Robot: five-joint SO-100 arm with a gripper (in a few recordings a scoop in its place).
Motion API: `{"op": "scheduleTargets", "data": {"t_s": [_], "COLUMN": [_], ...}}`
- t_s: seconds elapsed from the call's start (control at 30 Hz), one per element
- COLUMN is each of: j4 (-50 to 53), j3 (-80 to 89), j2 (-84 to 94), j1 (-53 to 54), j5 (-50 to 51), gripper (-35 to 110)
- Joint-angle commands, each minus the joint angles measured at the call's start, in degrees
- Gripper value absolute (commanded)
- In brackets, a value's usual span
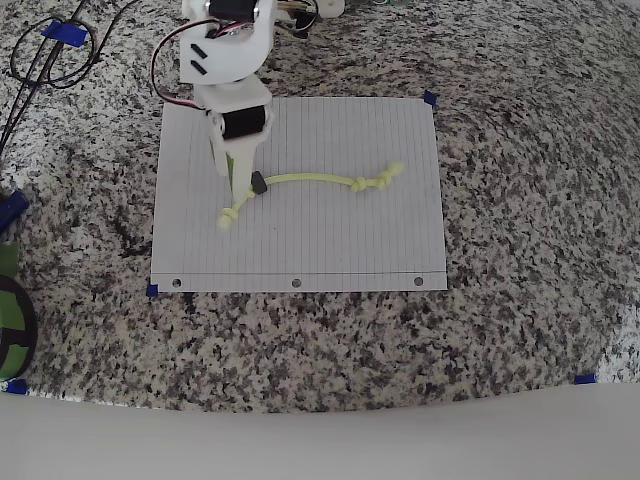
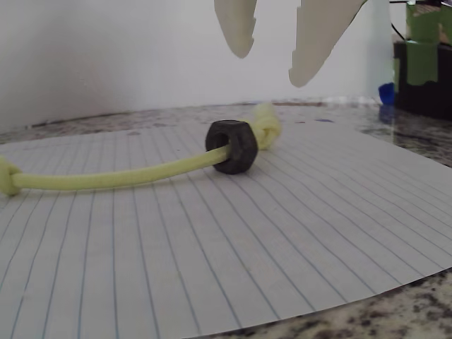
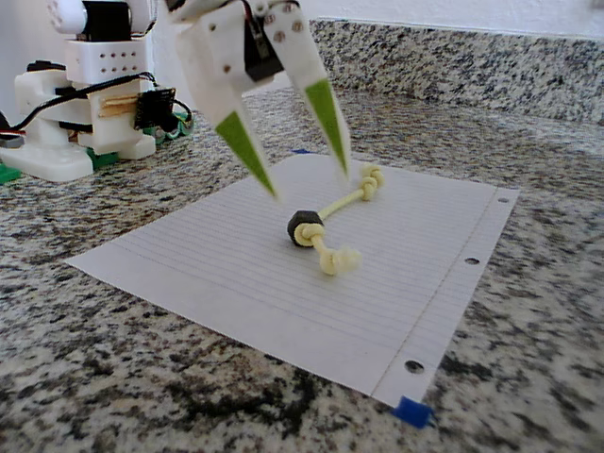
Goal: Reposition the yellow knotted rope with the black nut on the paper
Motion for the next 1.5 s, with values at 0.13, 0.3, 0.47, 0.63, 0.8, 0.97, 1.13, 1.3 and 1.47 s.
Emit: {"op": "scheduleTargets", "data": {"t_s": [0.13,0.3,0.47,0.63,0.8,0.97,1.13,1.3,1.47], "j4": [-1.41,-3.16,-6.06,-6.59,-7.47,-8.35,-8.96,-8.61,-7.47], "j3": [-5.8,-5.98,-6.86,-9.14,-10.28,-11.6,-12.22,-12.3,-12.3], "j2": [-6.42,-8.26,-10.46,-13.97,-16.88,-19.34,-20.57,-21.09,-21.8], "j1": [0.26,0.53,0.79,0.88,0.7,0.18,-0.44,-0.62,-0.53], "j5": [12.13,20.3,24.87,27.69,30.85,31.11,31.11,31.11,31.11], "gripper": [49,49,49,49,49,47,44,38,38]}}
